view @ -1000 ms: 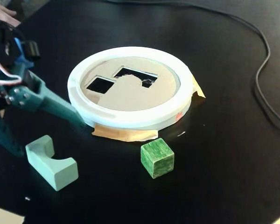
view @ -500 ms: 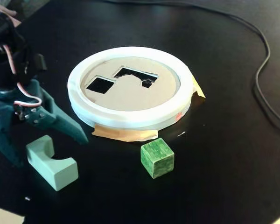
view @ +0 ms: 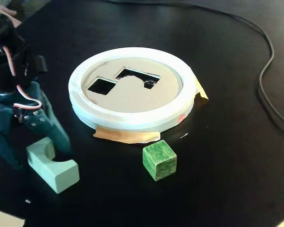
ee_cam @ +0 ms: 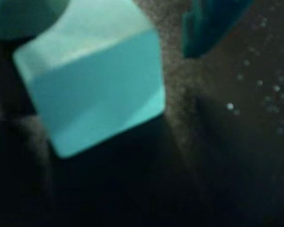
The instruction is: Pick up the U shape block and drop it in corresponding U shaped hole
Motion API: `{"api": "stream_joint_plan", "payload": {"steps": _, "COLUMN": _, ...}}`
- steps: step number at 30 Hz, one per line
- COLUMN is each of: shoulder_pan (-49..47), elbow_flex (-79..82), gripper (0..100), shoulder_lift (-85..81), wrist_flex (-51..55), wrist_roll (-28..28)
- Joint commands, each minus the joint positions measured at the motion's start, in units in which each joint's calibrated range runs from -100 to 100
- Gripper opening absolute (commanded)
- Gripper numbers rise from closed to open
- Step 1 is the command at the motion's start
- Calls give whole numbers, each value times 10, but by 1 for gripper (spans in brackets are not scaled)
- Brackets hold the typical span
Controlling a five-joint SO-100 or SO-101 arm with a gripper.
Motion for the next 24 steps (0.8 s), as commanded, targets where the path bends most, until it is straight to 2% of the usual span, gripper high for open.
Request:
{"api": "stream_joint_plan", "payload": {"steps": 1, "shoulder_pan": 8, "elbow_flex": -45, "gripper": 37, "shoulder_lift": -10, "wrist_flex": -4, "wrist_roll": -1}}
{"api": "stream_joint_plan", "payload": {"steps": 13, "shoulder_pan": 10, "elbow_flex": -46, "gripper": 1, "shoulder_lift": -11, "wrist_flex": -9, "wrist_roll": -1}}
{"api": "stream_joint_plan", "payload": {"steps": 24, "shoulder_pan": 8, "elbow_flex": -55, "gripper": 1, "shoulder_lift": -15, "wrist_flex": -13, "wrist_roll": -2}}
